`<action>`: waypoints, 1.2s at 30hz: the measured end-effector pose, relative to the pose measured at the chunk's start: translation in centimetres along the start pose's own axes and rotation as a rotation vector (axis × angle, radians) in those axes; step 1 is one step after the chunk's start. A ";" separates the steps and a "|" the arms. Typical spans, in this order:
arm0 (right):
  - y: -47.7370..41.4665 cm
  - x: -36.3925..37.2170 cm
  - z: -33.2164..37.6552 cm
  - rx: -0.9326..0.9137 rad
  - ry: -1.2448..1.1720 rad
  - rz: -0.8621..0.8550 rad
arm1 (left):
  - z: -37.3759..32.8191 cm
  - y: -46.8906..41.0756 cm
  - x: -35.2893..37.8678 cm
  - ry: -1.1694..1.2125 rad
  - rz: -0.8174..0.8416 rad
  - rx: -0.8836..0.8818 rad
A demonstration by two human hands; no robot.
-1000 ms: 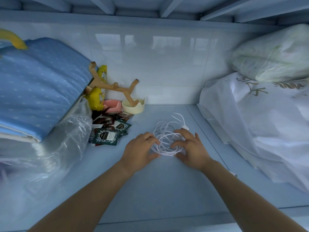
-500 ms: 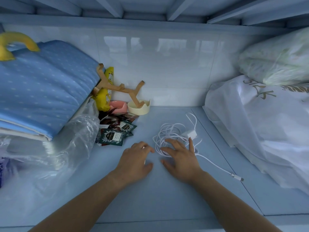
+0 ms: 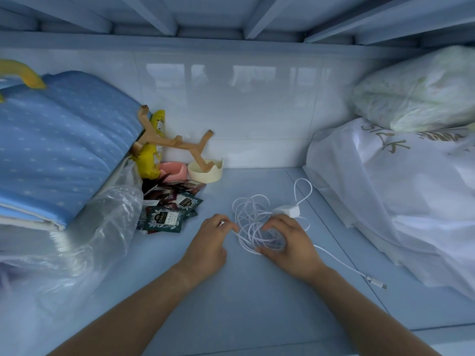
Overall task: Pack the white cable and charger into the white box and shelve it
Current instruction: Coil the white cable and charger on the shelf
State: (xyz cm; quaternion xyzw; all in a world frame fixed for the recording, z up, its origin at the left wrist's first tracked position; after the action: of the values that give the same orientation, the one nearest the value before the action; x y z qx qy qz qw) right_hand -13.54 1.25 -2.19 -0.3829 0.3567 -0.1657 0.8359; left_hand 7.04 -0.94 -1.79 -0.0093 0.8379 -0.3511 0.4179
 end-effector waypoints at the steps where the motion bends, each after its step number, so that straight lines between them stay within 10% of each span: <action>1: -0.1 -0.2 0.0 0.010 -0.029 -0.021 | -0.2 -0.3 0.1 0.010 -0.023 0.003; 8: -0.8 -2.0 -1.0 0.053 0.008 -0.092 | -4.0 -4.3 1.6 0.108 -0.139 0.149; 15: -1.2 -3.2 -2.7 0.129 0.074 -0.127 | -5.0 -5.4 3.9 0.132 0.220 0.183; 36: 0.1 -1.3 -2.9 0.167 0.241 0.434 | -1.8 -2.8 4.3 -0.233 0.276 0.270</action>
State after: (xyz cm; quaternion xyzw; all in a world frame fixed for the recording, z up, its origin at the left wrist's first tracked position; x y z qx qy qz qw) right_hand -16.51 0.56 -2.99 -0.2044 0.5127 -0.0560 0.8320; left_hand 2.20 -3.37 -2.33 0.1207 0.7227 -0.3961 0.5534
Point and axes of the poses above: each hand's wrist, its own y-axis away from the middle knuckle, its own x-axis out of the palm, z = x × y, the point moved 1 cm from there along -y, towards the middle knuckle, and after that the axes turned 15 degrees about -z, right-handed, at the moved point
